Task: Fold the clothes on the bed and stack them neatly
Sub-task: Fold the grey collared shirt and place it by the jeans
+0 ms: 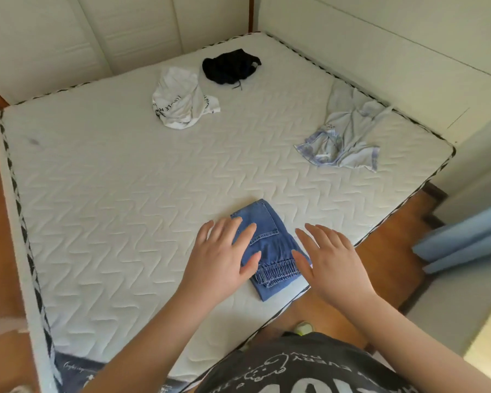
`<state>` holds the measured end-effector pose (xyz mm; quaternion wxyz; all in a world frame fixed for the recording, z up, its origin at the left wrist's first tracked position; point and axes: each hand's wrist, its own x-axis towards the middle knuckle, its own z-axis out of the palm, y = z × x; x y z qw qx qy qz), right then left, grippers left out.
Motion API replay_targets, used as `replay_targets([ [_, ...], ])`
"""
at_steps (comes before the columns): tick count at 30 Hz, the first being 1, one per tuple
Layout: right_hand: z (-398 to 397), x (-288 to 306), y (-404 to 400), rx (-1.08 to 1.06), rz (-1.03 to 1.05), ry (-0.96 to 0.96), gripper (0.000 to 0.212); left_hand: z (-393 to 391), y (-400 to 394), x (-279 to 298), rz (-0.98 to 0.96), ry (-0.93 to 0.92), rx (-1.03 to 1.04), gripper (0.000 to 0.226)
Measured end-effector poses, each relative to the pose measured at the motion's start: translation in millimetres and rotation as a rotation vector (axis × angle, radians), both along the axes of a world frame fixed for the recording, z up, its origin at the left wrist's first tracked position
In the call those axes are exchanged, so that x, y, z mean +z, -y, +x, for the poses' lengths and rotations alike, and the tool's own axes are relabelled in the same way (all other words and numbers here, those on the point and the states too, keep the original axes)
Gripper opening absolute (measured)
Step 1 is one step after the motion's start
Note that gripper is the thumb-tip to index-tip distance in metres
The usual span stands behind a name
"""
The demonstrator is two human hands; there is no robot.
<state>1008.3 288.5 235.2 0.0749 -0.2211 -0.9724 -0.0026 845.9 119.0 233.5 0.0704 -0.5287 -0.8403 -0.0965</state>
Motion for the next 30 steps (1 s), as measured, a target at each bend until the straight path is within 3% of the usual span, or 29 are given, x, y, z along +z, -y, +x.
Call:
replay_targets([
  [8, 59, 14, -44, -0.240, 0.028, -0.049, 0.040, 37, -70, 30, -0.041, 0.013, -0.146, 0.051],
  [12, 97, 22, -77, -0.344, -0.038, -0.048, 0.045, 64, -121, 45, -0.080, -0.002, -0.228, 0.055],
  [22, 200, 18, -160, -0.491, -0.004, -0.096, 0.049, 149, -236, 55, -0.050, -0.028, -0.290, 0.054],
  [30, 219, 18, -212, -0.507, -0.030, -0.108, 0.053, 177, -287, 54, -0.077, -0.035, -0.299, 0.056],
])
